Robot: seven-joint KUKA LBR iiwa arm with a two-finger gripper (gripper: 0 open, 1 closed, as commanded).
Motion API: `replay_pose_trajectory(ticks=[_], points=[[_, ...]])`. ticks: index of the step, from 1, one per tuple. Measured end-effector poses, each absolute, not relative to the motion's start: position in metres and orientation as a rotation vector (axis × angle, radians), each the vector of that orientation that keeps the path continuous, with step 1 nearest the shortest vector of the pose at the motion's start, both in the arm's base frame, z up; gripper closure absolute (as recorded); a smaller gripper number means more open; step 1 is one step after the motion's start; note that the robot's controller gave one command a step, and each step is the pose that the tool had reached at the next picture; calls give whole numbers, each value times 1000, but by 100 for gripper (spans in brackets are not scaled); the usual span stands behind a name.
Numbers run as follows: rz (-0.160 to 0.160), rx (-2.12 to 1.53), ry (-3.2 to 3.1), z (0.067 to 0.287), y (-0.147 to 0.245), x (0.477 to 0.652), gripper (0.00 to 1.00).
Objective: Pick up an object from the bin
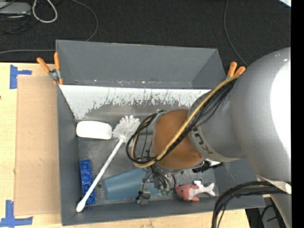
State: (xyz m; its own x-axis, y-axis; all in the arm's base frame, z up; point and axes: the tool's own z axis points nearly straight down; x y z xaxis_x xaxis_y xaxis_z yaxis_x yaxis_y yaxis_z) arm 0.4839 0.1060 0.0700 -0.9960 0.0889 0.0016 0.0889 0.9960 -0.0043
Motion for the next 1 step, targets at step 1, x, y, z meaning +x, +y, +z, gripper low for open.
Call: replay_pose_trajectory(ticks=[1], points=[[1, -165, -3148, 72, 162, 474, 0]])
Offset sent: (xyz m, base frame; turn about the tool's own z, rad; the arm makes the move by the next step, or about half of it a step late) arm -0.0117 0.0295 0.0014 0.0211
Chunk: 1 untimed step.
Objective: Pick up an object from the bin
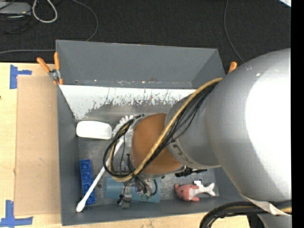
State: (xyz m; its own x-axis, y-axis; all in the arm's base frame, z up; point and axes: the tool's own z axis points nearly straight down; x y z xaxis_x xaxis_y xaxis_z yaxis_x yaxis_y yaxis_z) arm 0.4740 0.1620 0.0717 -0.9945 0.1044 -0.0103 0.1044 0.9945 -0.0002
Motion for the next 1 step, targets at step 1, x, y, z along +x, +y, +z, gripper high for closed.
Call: replay_pose_trajectory(ticks=[1], points=[[-3, 181, 3131, 72, 135, 474, 100]])
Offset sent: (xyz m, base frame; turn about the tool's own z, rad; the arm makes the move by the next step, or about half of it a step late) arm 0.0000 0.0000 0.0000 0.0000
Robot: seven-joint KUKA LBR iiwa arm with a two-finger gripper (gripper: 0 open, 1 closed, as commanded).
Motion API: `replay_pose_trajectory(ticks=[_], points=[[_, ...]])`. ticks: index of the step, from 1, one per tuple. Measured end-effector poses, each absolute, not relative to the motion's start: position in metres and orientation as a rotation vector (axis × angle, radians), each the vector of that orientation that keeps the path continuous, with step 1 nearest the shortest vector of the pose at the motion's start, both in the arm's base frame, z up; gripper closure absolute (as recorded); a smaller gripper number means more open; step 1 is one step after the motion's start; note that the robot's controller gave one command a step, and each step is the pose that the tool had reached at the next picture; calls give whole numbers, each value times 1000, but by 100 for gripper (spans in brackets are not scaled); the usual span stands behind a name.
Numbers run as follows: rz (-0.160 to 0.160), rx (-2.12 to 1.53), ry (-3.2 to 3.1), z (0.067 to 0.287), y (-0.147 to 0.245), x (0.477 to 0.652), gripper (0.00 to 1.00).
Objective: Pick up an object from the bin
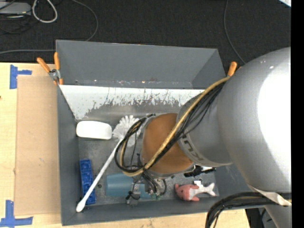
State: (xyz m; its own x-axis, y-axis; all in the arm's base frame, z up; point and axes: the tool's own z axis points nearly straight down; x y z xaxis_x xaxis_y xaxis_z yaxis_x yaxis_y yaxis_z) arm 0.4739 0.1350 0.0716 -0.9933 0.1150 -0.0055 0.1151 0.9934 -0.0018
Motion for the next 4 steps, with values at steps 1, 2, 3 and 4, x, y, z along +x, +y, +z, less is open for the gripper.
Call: replay_pose_trajectory(ticks=[1, 2, 3, 4], points=[[-3, 185, 3131, 72, 135, 474, 100], [-3, 187, 3131, 71, 135, 474, 100], [-2, 193, 3126, 71, 135, 473, 100], [-2, 179, 3129, 159, 132, 481, 100]])
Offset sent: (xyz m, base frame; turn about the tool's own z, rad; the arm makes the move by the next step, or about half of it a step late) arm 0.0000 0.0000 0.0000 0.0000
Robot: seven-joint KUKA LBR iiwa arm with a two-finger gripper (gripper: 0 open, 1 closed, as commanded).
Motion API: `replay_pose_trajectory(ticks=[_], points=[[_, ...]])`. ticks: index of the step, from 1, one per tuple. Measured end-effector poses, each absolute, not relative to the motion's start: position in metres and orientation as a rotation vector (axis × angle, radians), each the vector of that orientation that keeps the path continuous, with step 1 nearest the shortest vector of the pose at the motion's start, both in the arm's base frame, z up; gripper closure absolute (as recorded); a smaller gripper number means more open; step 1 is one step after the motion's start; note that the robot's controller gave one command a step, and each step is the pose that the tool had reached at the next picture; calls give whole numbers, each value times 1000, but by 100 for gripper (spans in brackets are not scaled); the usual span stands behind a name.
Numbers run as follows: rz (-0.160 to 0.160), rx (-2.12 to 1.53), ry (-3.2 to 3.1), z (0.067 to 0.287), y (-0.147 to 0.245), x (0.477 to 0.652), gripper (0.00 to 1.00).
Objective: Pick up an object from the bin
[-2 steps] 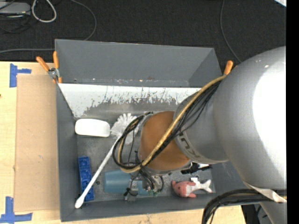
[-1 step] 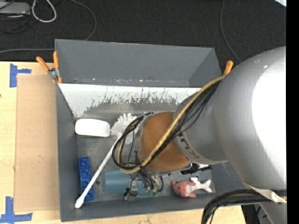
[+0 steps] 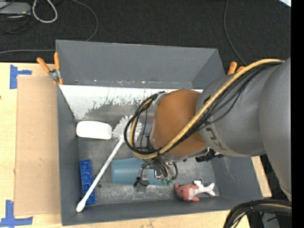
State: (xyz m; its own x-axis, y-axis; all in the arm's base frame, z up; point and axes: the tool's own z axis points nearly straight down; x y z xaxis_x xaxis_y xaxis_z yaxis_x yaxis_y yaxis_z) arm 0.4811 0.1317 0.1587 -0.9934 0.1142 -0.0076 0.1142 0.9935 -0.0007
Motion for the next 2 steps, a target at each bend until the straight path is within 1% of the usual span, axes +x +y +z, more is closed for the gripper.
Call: replay_pose_trajectory(ticks=[1, 2], points=[[-7, 183, 3138, 76, 134, 475, 100], [4, 476, 3087, 93, 121, 499, 100]])
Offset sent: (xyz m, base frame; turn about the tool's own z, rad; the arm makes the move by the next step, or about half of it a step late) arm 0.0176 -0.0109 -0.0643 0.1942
